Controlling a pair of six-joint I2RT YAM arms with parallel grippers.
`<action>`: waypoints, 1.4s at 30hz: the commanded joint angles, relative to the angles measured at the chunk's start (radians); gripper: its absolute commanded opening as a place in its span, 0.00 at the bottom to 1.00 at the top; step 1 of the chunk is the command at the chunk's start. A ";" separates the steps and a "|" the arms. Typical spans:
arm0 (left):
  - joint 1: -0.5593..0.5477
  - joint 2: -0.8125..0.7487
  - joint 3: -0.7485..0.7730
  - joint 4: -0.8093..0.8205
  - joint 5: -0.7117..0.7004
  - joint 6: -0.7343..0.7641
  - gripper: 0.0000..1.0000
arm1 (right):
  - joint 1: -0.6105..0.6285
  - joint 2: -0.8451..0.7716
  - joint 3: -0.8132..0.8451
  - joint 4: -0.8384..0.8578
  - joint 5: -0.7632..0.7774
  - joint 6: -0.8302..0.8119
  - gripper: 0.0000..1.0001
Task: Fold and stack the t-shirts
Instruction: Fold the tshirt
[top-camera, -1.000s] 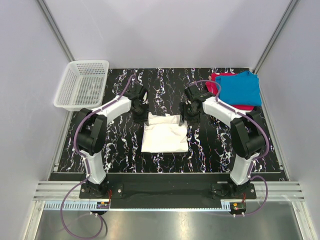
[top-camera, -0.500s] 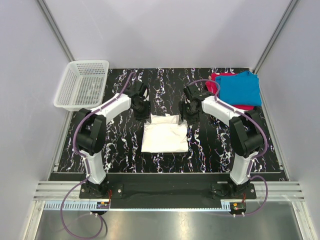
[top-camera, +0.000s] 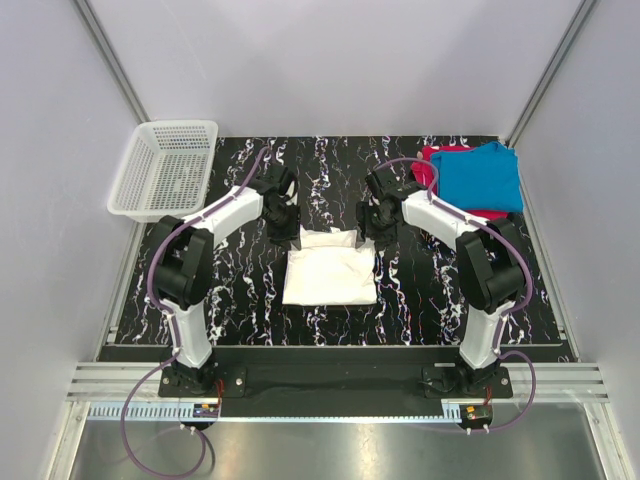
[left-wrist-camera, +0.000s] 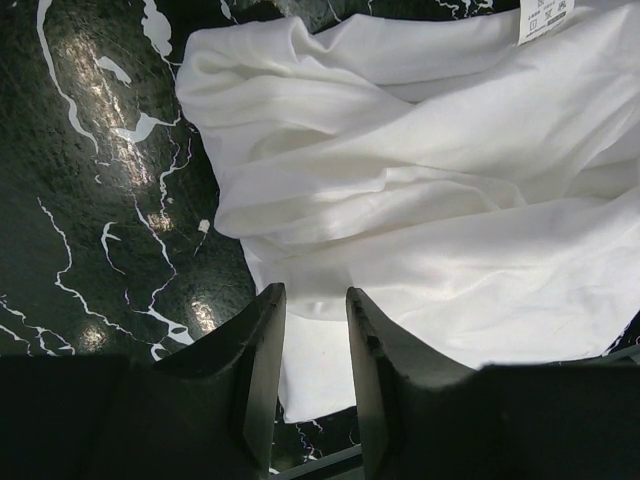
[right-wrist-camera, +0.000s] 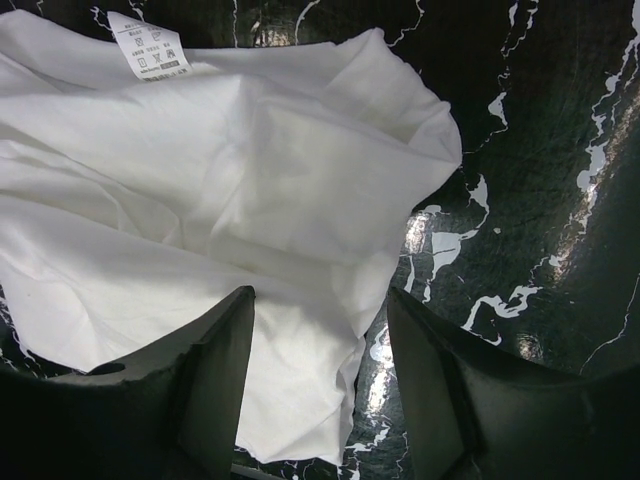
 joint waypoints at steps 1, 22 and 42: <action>0.001 0.011 0.034 -0.010 0.009 0.004 0.34 | -0.001 0.009 0.042 0.006 -0.026 -0.004 0.63; 0.000 0.082 0.048 -0.006 -0.011 0.038 0.29 | -0.003 0.067 0.070 0.006 -0.049 -0.005 0.46; 0.001 0.029 0.095 -0.003 -0.046 0.026 0.00 | -0.003 0.035 0.081 0.006 -0.041 -0.002 0.00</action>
